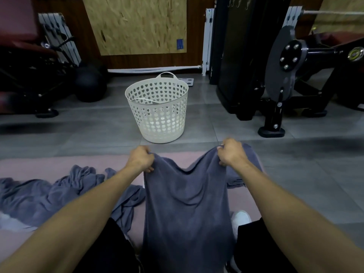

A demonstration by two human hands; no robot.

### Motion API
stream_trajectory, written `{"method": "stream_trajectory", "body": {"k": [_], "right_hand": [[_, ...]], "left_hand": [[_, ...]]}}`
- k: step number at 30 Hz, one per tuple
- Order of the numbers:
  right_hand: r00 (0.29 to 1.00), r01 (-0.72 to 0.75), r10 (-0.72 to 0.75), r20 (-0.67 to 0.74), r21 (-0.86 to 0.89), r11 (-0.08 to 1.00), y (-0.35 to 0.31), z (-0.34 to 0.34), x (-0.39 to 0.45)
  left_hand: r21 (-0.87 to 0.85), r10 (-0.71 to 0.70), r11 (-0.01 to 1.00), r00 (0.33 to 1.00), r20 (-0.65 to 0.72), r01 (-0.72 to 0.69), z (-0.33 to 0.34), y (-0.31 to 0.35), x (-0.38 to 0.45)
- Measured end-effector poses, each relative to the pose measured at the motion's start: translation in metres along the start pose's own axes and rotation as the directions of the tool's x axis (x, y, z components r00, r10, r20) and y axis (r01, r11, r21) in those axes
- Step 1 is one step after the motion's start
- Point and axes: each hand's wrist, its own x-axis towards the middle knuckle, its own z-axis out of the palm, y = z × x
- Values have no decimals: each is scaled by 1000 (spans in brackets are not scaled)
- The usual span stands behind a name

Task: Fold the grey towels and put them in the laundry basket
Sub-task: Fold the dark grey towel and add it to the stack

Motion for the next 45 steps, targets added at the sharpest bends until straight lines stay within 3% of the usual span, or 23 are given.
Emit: {"method": "stream_trajectory", "body": {"k": [3, 7, 11, 14, 17, 21, 26, 31, 36, 39, 42, 45], "right_hand": [[1000, 8, -5, -18, 199, 980, -6, 2, 28], [960, 156, -48, -276, 383, 910, -30, -15, 40], [919, 263, -98, -381, 410, 873, -39, -15, 39], [928, 257, -109, -357, 399, 880, -24, 7, 24], [955, 167, -55, -291, 378, 910, 19, 46, -9], [985, -93, 139, -102, 365, 926, 86, 97, -73], [969, -210, 240, -56, 322, 923, 133, 130, -132], [972, -211, 232, -46, 279, 937, 143, 138, -150], [992, -112, 119, -30, 184, 977, 156, 150, -165], [986, -127, 127, 104, -16, 992, 172, 163, -172], [930, -80, 188, 315, -326, 942, 182, 172, -175], [919, -76, 199, 339, -344, 936, 179, 174, -165]], "left_hand": [[-27, 70, 997, 992, -101, -73, -4, -4, 40], [-193, 172, 951, 931, -321, -242, -23, 16, 70], [-284, 199, 906, 908, -368, -314, -29, 26, 72], [-302, 147, 919, 932, -330, -252, -14, -13, 67], [-254, 37, 962, 968, -249, -102, 15, -70, 34], [43, -143, 988, 988, -55, 146, 56, -153, -35], [-65, -350, 937, 927, -137, 344, 73, -195, -91], [-164, -224, 967, 960, -168, 197, 75, -197, -119], [-2, -53, 999, 997, -51, 53, 83, -217, -130], [220, -113, 971, 989, 99, 89, 92, -228, -133], [487, -263, 866, 932, 249, 114, 102, -240, -135], [482, -243, 872, 927, 285, 80, 107, -242, -128]]}}
